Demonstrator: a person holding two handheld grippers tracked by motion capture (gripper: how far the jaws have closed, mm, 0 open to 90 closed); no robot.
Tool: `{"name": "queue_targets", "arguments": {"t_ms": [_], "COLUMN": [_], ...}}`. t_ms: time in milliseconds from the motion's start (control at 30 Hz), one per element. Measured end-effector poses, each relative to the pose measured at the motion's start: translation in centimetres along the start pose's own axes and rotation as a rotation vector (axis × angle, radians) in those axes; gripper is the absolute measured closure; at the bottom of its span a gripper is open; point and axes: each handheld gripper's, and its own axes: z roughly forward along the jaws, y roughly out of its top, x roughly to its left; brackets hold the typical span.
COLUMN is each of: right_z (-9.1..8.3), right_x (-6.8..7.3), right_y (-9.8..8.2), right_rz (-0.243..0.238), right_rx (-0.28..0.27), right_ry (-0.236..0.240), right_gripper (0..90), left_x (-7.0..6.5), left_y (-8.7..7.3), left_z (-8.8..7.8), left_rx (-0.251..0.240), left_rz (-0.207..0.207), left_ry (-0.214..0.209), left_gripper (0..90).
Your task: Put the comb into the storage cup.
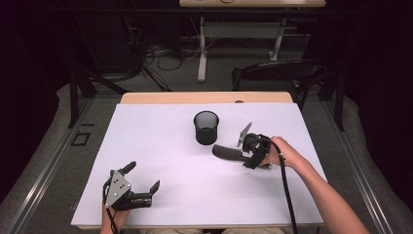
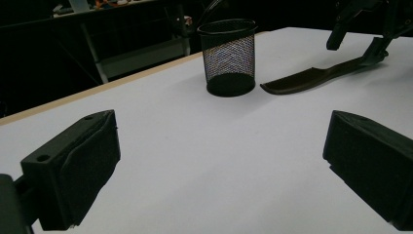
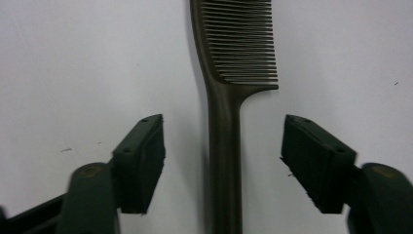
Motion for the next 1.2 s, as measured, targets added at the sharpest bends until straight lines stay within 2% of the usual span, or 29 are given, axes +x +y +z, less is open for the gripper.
{"name": "queue_targets", "arguments": {"t_ms": [100, 167, 300, 667, 933, 1000, 1200], "right_z": [0.3, 0.4, 0.9, 1.9, 2.5, 2.6, 2.6], "right_x": [0.0, -0.2, -0.3, -0.6, -0.5, -0.5, -0.4], "right_y": [0.2, 0.4, 0.6, 1.1, 1.4, 1.5, 1.6], "right_rz": [0.000, -0.015, -0.010, -0.034, -0.035, -0.052, -0.047], "right_rx": [0.026, 0.050, 0.065, 0.126, 0.143, 0.144, 0.143], "right_ry": [0.008, 0.010, 0.014, 0.026, 0.017, 0.021, 0.020], "right_gripper": [44.0, 47.4, 53.2, 61.7, 66.2, 68.1, 72.0], "left_x": [0.0, 0.0, 0.0, 0.1, 0.0, 0.1, 0.0], "left_y": [0.0, 0.0, 0.0, 0.0, 0.0, 0.0, 0.0], "left_z": [0.0, 0.0, 0.0, 0.0, 0.0, 0.0, 0.0], "left_rx": [-0.001, -0.001, -0.001, 0.000, 0.000, 0.000, 0.004], "left_rz": [-0.002, 0.000, -0.002, -0.002, 0.000, -0.003, 0.001], "left_ry": [0.000, 0.000, 0.000, -0.001, -0.005, -0.005, -0.004], "left_gripper": [0.2, 0.2, 0.2, 0.2, 0.2, 0.2, 0.2]}}
